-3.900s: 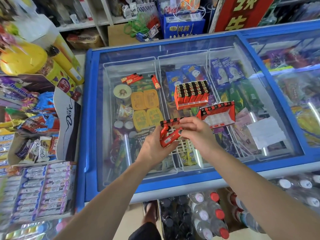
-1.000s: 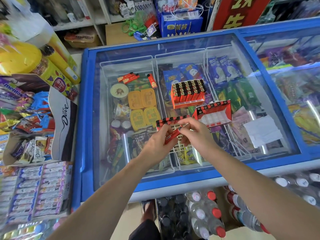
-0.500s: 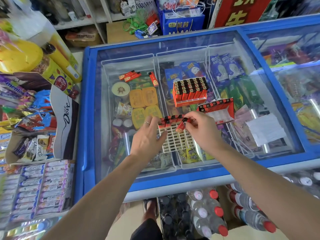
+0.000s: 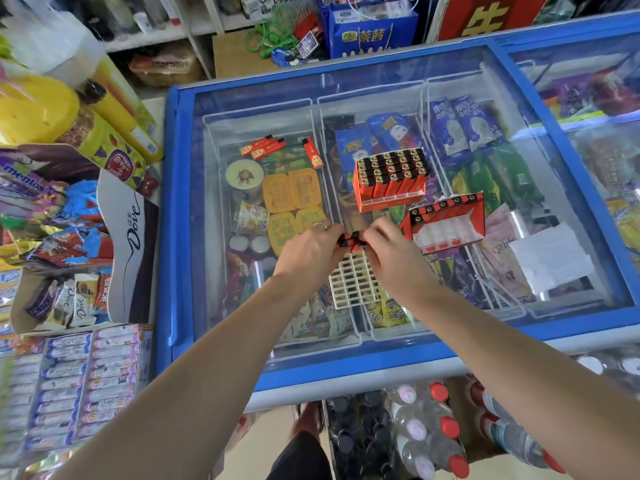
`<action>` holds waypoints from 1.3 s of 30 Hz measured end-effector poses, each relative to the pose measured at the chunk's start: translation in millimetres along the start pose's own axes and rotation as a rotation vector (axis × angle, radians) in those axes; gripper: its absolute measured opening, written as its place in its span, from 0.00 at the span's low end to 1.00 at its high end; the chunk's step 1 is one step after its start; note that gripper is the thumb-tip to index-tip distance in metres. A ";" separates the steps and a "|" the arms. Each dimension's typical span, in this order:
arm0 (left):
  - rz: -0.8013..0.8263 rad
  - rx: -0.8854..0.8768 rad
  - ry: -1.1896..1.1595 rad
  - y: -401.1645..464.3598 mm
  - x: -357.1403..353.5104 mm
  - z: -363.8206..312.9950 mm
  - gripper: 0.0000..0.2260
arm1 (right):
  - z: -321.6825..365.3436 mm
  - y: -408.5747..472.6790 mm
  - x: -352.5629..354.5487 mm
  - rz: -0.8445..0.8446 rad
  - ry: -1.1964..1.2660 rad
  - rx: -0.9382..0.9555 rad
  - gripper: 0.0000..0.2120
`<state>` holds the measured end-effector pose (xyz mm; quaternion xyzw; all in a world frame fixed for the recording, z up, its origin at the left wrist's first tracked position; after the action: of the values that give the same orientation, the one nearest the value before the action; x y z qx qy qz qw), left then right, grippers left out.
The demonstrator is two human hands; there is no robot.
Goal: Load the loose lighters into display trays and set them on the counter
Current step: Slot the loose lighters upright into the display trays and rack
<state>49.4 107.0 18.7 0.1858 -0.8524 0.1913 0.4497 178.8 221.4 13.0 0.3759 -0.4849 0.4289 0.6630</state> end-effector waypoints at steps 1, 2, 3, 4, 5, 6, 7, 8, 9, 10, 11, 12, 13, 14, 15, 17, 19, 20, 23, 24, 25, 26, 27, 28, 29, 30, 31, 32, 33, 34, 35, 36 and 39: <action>0.001 0.001 0.006 0.6 -0.1 0.3 0.12 | 0.3 0.5 -0.8 0.004 -0.010 0.000 0.05; 0.003 0.003 0.013 1.1 0.1 0.6 0.12 | 0.6 0.9 -1.4 0.007 -0.018 0.001 0.05; 0.007 0.002 0.022 1.6 0.2 0.9 0.12 | 0.8 1.1 -1.6 0.007 -0.025 0.001 0.05; 0.011 0.000 0.028 2.0 0.4 1.3 0.12 | 1.0 1.5 -1.6 0.008 -0.031 0.000 0.05; 0.017 0.000 0.032 2.5 0.7 1.5 0.12 | 1.0 1.9 -1.3 0.011 -0.038 0.003 0.06; 0.024 0.001 0.034 2.9 1.1 1.6 0.12 | 0.9 2.1 -0.9 0.013 -0.047 0.009 0.06; 0.030 0.001 0.034 3.3 1.2 1.5 0.11 | 0.8 2.3 -0.5 0.011 -0.056 0.018 0.06; 0.034 0.001 0.034 3.5 1.3 1.5 0.11 | 0.5 2.6 -0.1 0.008 -0.064 0.025 0.05; 0.036 0.002 0.033 3.4 1.3 1.3 0.12 | 0.3 2.7 0.1 0.006 -0.069 0.027 0.05; 0.037 0.004 0.033 3.4 1.6 0.9 0.12 | 0.1 3.0 0.1 0.004 -0.075 0.030 0.04; 0.034 0.004 0.035 3.2 2.0 0.6 0.12 | 0.0 3.3 -0.1 -0.001 -0.081 0.034 0.03; 0.030 0.002 0.036 3.0 2.4 0.5 0.12 | 0.1 3.4 -0.6 -0.009 -0.084 0.038 0.03; 0.026 -0.001 0.033 2.6 2.5 0.4 0.12 | 0.2 3.5 -1.1 -0.021 -0.080 0.041 0.03; 0.022 -0.003 0.026 2.0 2.6 0.2 0.11 | 0.0 3.8 -1.5 -0.035 -0.070 0.042 0.03; 0.019 -0.006 0.017 1.3 2.7 0.1 0.11 | -0.1 4.2 -1.9 -0.048 -0.060 0.043 0.03; 0.015 -0.008 0.001 0.2 2.9 0.1 0.11 | -0.7 4.7 -2.4 -0.063 -0.053 0.051 0.04; 0.018 -0.007 -0.001 0.2 2.7 1.1 0.10 | -1.7 4.0 -3.1 -0.066 -0.054 0.065 0.04; 0.021 -0.008 0.000 0.3 2.5 2.0 0.10 | -1.9 3.5 -3.5 -0.066 -0.055 0.071 0.04; 0.044 0.006 -0.001 0.4 1.7 6.6 0.09 | -2.2 2.5 -5.6 -0.073 -0.070 0.087 0.05; 0.055 0.015 0.000 0.4 1.0 8.4 0.10 | -2.1 2.4 -6.3 -0.077 -0.077 0.089 0.05; 0.064 0.023 -0.003 0.3 0.2 10.2 0.10 | -2.1 2.8 -6.7 -0.083 -0.084 0.090 0.05; 0.069 0.029 -0.008 0.2 -0.6 11.6 0.11 | -2.1 3.2 -6.6 -0.089 -0.090 0.091 0.05; 0.071 0.033 -0.014 0.3 -1.1 13.0 0.11 | -2.0 3.8 -6.2 -0.092 -0.094 0.092 0.06; 0.076 0.037 -0.021 0.4 -1.4 14.4 0.12 | -2.1 4.1 -5.6 -0.089 -0.095 0.092 0.06; 0.084 0.038 -0.028 0.9 -1.0 15.8 0.14 | -2.3 4.6 -4.7 -0.081 -0.089 0.091 0.05; 0.098 0.039 -0.035 1.5 0.0 17.5 0.17 | -2.6 5.3 -3.6 -0.074 -0.080 0.089 0.06; 0.113 0.044 -0.040 2.7 2.4 20.1 0.21 | -2.7 6.3 -1.8 -0.071 -0.071 0.086 0.06; 0.125 0.056 -0.043 4.6 6.3 23.9 0.25 | -2.1 8.2 0.6 -0.079 -0.062 0.083 0.07; 0.130 0.069 -0.043 7.5 11.5 28.6 0.28 | -1.2 11.5 4.0 -0.100 -0.051 0.080 0.06; 0.124 0.078 -0.039 11.1 17.8 33.7 0.31 | 0.0 16.6 8.0 -0.126 -0.038 0.077 0.05; 0.108 0.084 -0.038 15.5 25.1 38.8 0.33 | 1.7 23.7 12.5 -0.150 -0.025 0.075 0.04; 0.085 0.093 -0.042 20.4 33.0 43.7 0.34 | 3.8 32.8 17.0 -0.166 -0.010 0.071 0.03; -0.026 0.120 -0.091 40.1 55.5 60.5 0.34 | 9.6 71.0 25.2 -0.162 0.053 0.017 0.02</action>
<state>-41.5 103.5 27.3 0.2320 -0.8564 0.2277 0.4012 113.5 242.6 45.5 0.4082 -0.4314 0.3879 0.7048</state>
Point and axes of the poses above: each hand's wrist, its own y-axis towards the middle knuckle, its own x-axis out of the back of the hand, z = x × y, the point moved 1 cm from there along y, towards the middle knuckle, and after that the axes turned 11 degrees about -y, right-handed, at the moved point
